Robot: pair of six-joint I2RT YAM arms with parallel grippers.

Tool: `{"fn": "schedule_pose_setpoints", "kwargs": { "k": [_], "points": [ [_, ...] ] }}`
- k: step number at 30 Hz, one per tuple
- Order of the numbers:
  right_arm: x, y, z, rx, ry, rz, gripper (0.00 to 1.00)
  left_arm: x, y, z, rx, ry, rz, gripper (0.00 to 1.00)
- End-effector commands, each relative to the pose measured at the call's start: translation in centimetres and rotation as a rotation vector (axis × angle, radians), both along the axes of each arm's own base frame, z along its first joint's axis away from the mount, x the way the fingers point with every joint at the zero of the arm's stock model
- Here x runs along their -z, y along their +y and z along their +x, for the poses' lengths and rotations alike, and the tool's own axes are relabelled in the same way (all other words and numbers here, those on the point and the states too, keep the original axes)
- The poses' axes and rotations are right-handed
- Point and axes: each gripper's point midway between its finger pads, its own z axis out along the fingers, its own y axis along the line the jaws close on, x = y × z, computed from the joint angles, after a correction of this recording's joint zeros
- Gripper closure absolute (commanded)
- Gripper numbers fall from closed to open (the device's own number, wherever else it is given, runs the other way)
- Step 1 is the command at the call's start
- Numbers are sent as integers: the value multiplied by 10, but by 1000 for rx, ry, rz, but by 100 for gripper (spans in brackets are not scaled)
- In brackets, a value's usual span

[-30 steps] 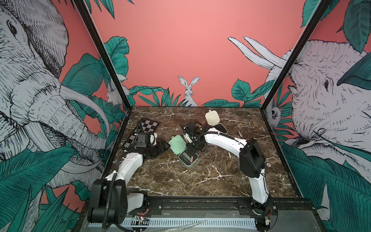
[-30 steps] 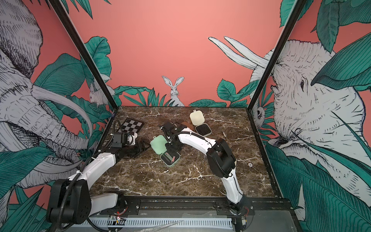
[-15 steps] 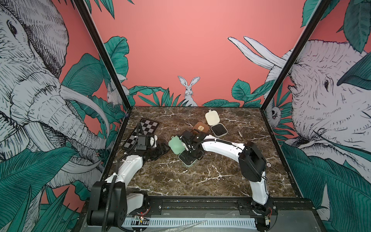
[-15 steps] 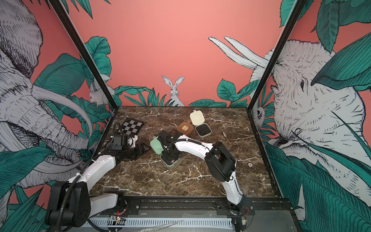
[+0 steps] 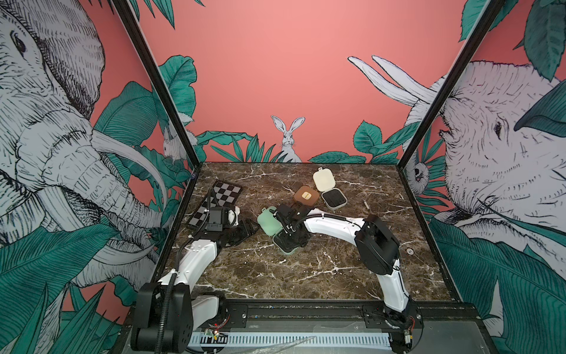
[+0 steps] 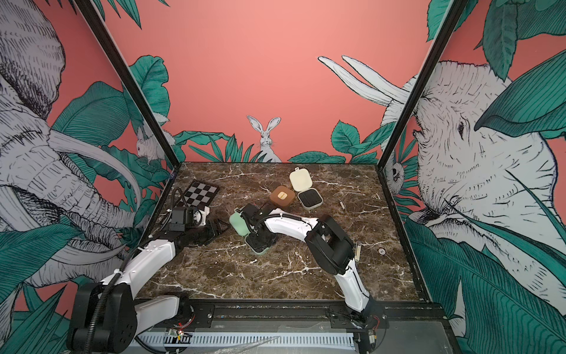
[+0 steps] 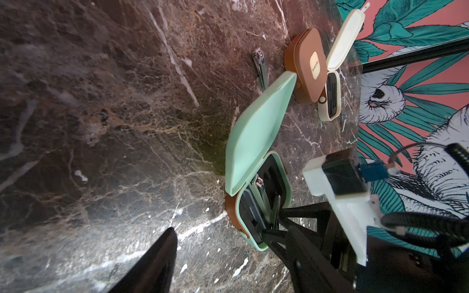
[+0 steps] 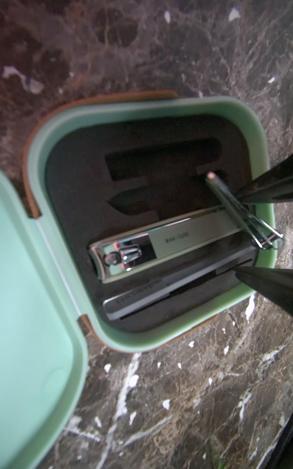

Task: Organize nail clipper sets
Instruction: Pick up the nail clipper from the storage box, then place the nail clipper at the center of the board.

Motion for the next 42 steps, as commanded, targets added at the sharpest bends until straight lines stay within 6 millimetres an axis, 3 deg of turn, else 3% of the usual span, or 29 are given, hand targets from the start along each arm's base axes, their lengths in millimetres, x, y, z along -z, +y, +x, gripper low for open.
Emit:
{"fn": "schedule_pose_setpoints", "kwargs": {
  "k": [1,8,17,27,30,33,37,40,42],
  "points": [
    [11,-9,-2,17,2,-49,61,1,-2,-6,7,-2,-9,30],
    [7,-12,-1,24,-12,-54,71,-5,-2,-4,5,-16,-13,30],
    [-20,-13,5,38,-71,-18,82,-19,-4,-3,29,-33,-17,30],
    [-52,-15,7,23,-82,63,82,-39,-11,-6,90,-55,-32,29],
    [-59,-26,4,26,-50,119,83,-43,-13,-5,94,-60,-43,29],
    [-63,-44,-9,9,-9,212,83,-45,-17,-4,105,-64,-65,29],
    [-46,-63,-51,-50,153,310,83,-48,-24,-2,130,-71,-83,29],
    [-33,-69,-73,-73,211,353,84,-51,-39,-7,190,-90,-91,28],
    [-34,-62,-82,-86,245,430,82,-49,-52,-14,248,-88,-79,28]
  ]
}}
